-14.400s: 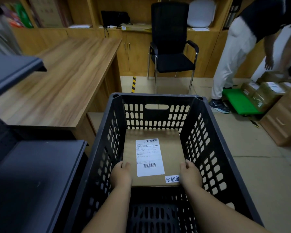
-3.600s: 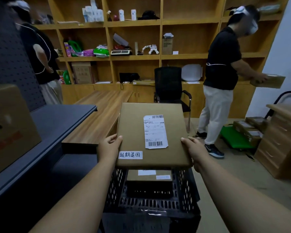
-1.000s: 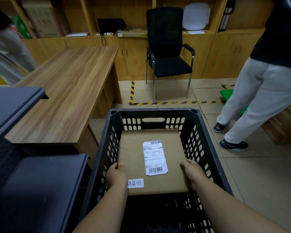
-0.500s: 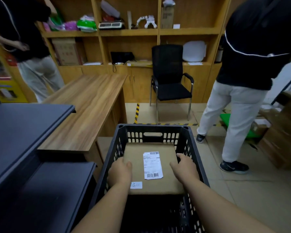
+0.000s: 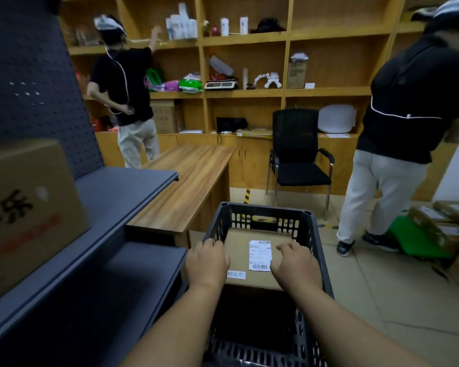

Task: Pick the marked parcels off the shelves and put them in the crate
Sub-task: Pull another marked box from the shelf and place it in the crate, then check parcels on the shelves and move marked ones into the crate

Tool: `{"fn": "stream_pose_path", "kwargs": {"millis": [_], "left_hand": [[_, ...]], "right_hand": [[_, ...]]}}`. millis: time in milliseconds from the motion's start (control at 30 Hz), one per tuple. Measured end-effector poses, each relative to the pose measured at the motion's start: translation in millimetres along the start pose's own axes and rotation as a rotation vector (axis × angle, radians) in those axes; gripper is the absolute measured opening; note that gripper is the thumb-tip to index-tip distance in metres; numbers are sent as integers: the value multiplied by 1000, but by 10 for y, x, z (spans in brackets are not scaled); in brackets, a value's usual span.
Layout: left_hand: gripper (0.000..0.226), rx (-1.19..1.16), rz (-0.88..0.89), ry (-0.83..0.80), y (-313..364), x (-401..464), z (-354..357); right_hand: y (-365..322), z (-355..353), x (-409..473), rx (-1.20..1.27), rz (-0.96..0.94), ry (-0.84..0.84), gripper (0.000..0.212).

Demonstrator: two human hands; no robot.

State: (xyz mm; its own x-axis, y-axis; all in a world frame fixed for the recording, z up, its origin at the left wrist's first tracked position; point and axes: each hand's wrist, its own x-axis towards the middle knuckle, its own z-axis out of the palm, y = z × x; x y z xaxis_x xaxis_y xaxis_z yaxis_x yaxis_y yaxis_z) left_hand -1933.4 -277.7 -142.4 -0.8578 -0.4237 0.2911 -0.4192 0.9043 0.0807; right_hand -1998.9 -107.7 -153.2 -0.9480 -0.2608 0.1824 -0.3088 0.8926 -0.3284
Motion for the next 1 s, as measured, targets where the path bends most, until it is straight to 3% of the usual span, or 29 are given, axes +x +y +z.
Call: {"fn": "stream_pose_path", "kwargs": {"millis": [467,1000], "left_hand": [[31,90,-190,-12,-687,-1162,-553],[29,289,-605,54,-1598,-4042,-1644]], "right_hand": [[-716,-21,-807,35,-215,8,41],[-1756,-233,-3170,249,-672,-111,47]]}}
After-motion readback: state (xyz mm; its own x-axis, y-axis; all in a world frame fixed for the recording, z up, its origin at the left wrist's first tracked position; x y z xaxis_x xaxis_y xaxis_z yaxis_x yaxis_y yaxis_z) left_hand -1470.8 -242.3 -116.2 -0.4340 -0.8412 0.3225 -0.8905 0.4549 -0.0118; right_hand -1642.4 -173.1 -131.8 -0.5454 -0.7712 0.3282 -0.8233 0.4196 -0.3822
